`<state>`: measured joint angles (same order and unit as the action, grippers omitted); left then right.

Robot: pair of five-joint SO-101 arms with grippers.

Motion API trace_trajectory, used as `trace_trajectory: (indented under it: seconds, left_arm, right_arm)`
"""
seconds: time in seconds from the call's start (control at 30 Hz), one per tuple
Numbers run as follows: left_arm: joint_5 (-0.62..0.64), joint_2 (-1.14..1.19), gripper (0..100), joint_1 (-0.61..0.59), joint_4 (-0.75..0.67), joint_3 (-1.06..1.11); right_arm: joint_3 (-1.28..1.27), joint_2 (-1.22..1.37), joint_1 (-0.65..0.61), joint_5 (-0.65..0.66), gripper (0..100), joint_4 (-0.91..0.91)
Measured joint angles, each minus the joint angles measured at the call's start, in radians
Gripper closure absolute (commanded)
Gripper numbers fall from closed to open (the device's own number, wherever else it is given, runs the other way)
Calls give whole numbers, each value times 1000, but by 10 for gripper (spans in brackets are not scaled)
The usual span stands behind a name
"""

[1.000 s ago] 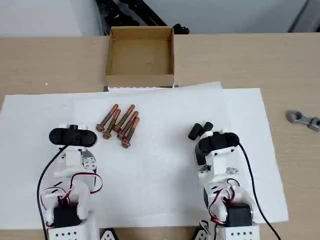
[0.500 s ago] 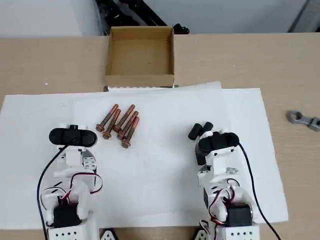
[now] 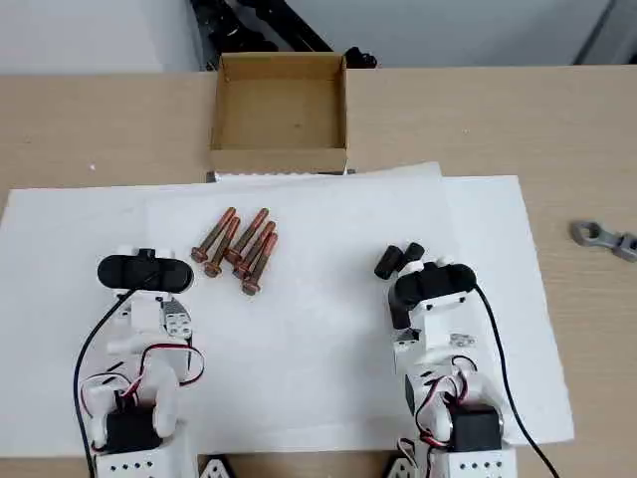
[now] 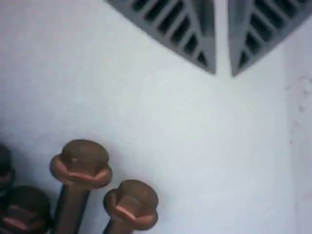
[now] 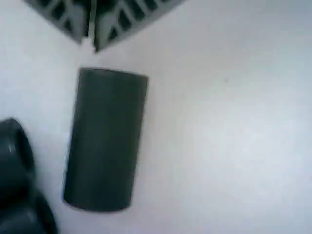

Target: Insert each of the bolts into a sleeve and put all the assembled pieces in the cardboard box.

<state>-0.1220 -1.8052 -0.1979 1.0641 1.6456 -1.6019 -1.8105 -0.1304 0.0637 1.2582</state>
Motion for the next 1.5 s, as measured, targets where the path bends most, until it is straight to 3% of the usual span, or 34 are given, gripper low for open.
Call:
trace_trajectory:
  seconds: [0.53,0.7,0.97,1.13,1.27,1.5]
  left_arm:
    - [0,0,992,0,0,0]
    - [0,0,992,0,15,0]
    - [0,0,988,0,78,0]
    - [0,0,979,-78,80,-29]
    - [2,0,930,-141,80,-63]
    - [0,0,925,-150,80,-80]
  right_arm:
    - [-18,0,0,5,975,-94]
    - [-18,0,0,135,977,-100]
    - [-18,0,0,166,973,-100]
    - [-18,0,12,166,969,-135]
    - [5,2,78,166,900,-149]
    - [81,2,107,164,932,-176]
